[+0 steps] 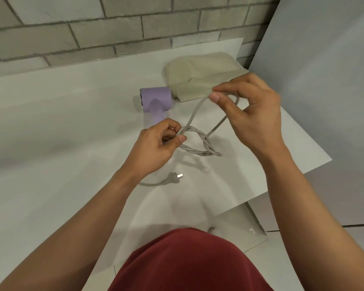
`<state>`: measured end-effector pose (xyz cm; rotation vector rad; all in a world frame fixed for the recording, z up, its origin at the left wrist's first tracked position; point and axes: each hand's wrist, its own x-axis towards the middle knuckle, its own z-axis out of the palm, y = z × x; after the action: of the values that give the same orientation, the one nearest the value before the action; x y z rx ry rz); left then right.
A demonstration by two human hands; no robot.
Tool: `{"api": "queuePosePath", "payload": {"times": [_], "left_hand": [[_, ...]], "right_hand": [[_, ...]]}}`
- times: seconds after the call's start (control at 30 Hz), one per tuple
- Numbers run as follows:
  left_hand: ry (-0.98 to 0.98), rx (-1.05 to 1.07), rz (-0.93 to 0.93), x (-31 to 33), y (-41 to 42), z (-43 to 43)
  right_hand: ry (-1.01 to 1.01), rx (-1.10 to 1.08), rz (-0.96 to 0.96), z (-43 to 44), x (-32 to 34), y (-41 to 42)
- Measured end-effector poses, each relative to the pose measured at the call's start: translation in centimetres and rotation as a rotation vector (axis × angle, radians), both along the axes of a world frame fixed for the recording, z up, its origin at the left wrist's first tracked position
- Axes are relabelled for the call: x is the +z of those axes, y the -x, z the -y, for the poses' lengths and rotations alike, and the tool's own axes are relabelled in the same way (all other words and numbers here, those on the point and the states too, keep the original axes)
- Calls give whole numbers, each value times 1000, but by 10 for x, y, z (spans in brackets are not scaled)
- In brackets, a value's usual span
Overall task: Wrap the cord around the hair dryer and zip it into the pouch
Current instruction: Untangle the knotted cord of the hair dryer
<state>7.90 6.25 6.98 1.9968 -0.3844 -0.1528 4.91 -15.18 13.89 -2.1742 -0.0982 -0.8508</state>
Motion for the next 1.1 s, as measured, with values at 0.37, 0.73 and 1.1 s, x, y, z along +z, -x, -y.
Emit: {"api": "queuePosePath", "payload": {"times": [0.37,0.73,1.1], "left_hand": [[17,15,-42,5,-2,0],[-62,-41,85,4,-1,-5],[-5,-8,-5,1,-1,-8]], "right_hand": [[699,84,118,-12,-20,2],[637,125,107,-8,-32,-3],[271,-7,-35,5,-13,-1]]}}
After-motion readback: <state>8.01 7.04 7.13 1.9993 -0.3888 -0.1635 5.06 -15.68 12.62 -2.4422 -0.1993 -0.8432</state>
